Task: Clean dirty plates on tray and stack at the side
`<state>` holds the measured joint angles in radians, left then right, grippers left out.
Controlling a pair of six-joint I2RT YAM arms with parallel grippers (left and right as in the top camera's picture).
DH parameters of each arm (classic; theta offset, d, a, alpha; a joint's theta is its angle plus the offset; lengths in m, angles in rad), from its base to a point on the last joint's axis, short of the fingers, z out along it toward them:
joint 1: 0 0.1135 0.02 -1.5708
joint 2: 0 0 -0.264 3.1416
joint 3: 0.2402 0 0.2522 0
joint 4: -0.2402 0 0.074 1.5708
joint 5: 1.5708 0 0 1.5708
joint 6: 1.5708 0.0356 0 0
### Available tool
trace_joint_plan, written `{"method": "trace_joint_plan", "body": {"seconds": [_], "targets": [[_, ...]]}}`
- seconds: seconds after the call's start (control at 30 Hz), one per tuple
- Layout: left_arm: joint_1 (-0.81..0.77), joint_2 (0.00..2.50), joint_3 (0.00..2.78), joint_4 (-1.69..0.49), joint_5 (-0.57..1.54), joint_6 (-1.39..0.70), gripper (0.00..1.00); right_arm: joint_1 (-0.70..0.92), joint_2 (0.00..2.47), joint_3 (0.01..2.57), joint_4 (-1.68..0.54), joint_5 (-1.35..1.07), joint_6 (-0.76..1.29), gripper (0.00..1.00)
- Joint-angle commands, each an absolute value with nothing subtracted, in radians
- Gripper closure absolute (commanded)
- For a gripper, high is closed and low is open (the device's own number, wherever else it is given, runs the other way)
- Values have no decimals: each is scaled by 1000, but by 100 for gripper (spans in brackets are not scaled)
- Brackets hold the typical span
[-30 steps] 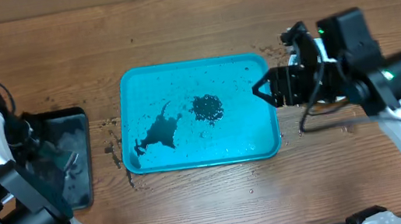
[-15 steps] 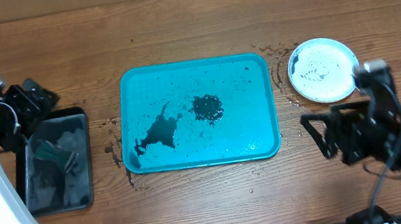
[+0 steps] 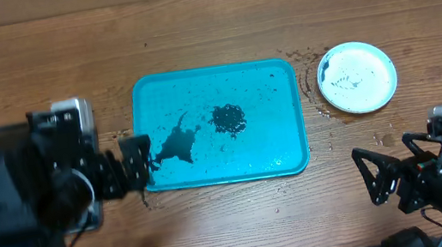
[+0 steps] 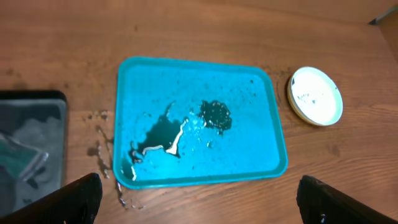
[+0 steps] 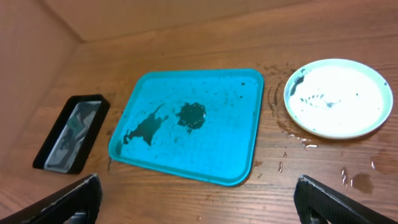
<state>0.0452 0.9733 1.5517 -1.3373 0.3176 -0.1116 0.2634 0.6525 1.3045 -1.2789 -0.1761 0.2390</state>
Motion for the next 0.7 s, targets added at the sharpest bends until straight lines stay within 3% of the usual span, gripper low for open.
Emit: {"method": "trace_joint_plan", "body": {"seconds": [0.0,0.67], "targets": [[37,906,1541,-1327,278,-85,0,268,650,1301,-1257,-157,240,0],[37,896,1541,-1335,281,-86,0,268,650,1301,-1293,-158,240,0]]}}
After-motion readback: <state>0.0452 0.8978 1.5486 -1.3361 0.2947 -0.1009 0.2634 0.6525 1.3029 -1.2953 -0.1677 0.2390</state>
